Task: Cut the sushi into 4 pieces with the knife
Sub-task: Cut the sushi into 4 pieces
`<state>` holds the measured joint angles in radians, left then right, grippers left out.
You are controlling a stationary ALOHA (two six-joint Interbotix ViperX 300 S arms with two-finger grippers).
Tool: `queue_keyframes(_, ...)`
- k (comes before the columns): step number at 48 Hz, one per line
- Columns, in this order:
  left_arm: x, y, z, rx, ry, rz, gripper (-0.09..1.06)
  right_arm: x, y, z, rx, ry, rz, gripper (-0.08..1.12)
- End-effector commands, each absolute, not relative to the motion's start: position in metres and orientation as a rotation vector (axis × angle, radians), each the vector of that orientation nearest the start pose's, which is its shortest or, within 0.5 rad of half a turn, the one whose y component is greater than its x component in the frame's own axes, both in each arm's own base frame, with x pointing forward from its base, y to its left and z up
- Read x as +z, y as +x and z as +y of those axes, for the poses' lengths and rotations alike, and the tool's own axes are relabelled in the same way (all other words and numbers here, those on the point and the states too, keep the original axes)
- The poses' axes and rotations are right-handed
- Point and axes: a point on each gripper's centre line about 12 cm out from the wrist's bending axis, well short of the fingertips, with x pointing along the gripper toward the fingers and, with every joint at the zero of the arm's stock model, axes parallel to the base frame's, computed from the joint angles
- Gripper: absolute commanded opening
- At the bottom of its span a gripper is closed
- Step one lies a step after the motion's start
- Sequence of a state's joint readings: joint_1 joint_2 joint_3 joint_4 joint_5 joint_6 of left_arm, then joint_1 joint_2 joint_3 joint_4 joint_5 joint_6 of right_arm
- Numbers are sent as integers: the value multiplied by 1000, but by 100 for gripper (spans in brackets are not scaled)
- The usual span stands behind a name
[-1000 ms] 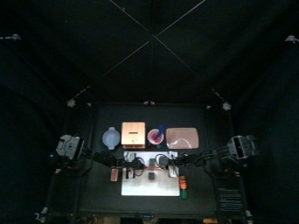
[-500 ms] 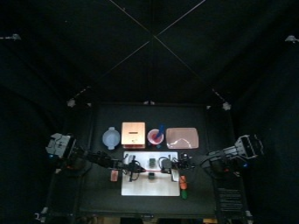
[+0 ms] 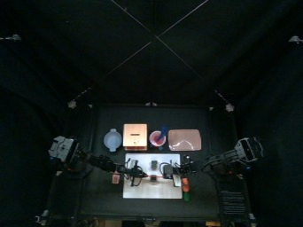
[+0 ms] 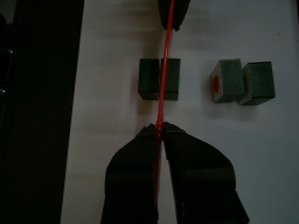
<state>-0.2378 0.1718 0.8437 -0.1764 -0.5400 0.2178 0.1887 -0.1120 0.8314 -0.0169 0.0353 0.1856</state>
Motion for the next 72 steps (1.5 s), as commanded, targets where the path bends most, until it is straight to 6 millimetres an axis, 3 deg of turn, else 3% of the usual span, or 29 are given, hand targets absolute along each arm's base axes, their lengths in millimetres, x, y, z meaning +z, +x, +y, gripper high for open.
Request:
queue_keyframes(1,106,373,-81,-166,147,456,15,159,341,64,118,92,734,21)
queue_keyframes(11,103,373,-81,-167,149,463,15,155,343,65,117,91,740,21)
queue_keyframes(46,130,370,-89,-210,168,428,15,178,341,67,136,73,683,21)
queue_keyframes(72,131,367,-96,-227,163,428,15,179,341,71,148,69,680,21)
